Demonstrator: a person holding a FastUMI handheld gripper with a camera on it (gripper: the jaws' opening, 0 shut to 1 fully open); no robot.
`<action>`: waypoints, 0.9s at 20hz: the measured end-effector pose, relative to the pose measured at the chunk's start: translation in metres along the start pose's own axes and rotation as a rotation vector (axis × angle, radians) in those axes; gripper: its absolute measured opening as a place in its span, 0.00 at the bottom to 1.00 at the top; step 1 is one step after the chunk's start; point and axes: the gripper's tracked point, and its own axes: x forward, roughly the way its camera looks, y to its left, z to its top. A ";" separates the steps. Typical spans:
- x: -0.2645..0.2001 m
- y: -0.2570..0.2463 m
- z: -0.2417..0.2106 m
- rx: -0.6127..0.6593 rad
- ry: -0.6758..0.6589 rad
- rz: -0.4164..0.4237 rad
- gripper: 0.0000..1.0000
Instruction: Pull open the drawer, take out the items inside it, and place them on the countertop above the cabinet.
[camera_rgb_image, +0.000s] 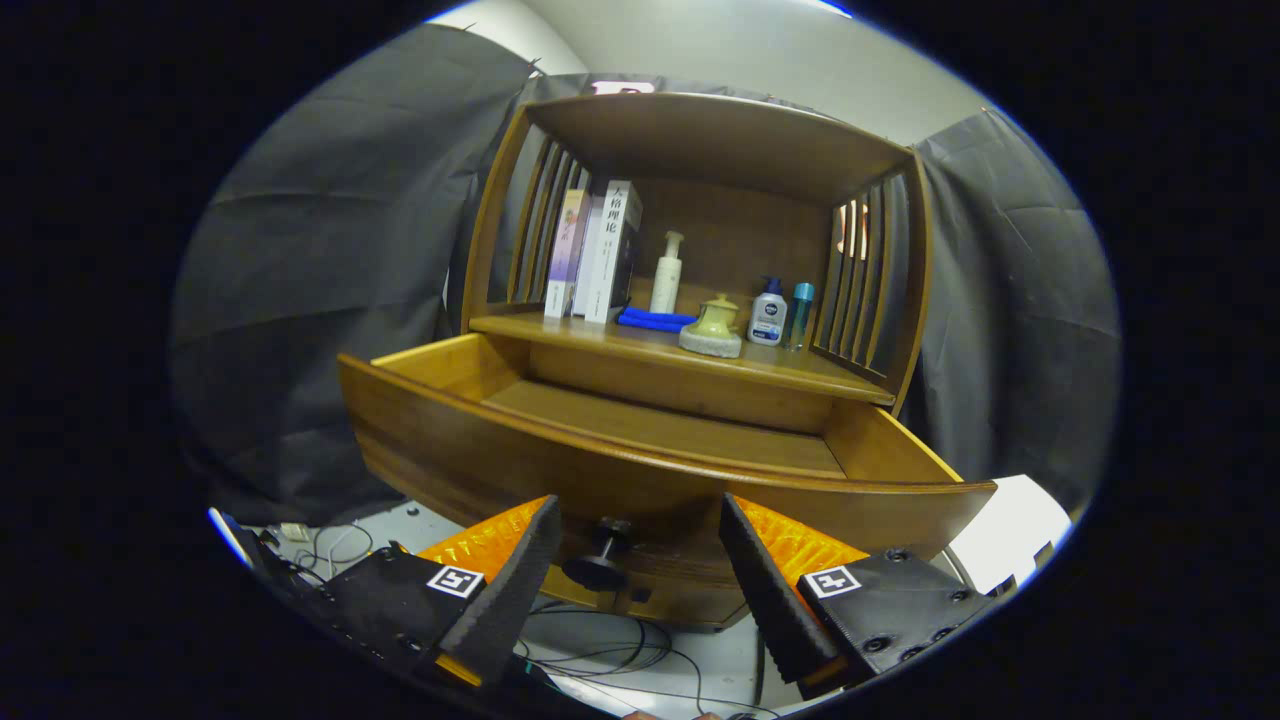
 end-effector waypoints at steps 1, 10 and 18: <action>0.003 0.002 -0.006 -0.003 0.012 0.001 1.00; 0.019 0.018 -0.023 -0.003 0.052 -0.013 0.96; 0.035 0.010 -0.027 0.033 0.079 -0.068 0.96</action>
